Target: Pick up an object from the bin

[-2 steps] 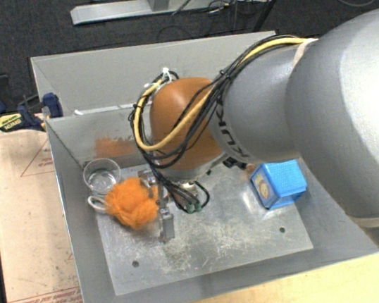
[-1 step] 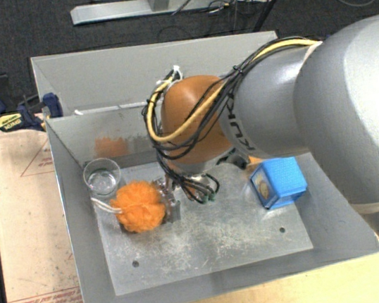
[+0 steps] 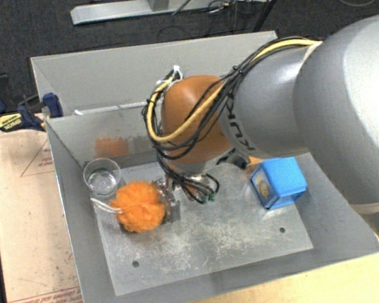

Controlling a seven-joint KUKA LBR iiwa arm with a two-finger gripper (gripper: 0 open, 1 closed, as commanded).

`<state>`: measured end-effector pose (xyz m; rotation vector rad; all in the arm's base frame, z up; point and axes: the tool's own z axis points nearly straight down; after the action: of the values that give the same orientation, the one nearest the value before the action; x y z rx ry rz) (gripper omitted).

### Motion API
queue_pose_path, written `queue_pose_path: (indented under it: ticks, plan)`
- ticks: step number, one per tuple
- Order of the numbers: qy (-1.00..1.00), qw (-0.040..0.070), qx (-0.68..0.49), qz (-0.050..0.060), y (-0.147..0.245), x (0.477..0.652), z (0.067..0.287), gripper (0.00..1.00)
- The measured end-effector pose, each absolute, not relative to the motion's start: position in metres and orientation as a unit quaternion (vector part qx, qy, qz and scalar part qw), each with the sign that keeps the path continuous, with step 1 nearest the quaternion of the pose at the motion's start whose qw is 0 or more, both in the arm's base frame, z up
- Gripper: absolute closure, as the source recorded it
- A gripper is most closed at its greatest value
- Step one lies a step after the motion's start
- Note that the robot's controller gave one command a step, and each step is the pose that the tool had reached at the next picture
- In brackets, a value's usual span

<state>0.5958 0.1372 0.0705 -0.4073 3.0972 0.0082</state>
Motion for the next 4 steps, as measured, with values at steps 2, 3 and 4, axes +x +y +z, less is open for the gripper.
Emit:
queue_pose_path:
  ticks: [2,3,4]
  plan:
    - [0.989,0.016,-0.146,0.003,0.201,0.583,0.091,0.00]
    - [0.988,0.007,-0.152,0.003,0.220,0.571,0.068,0.00]
    - [0.988,0.011,-0.151,0.003,0.203,0.527,0.093,0.00]
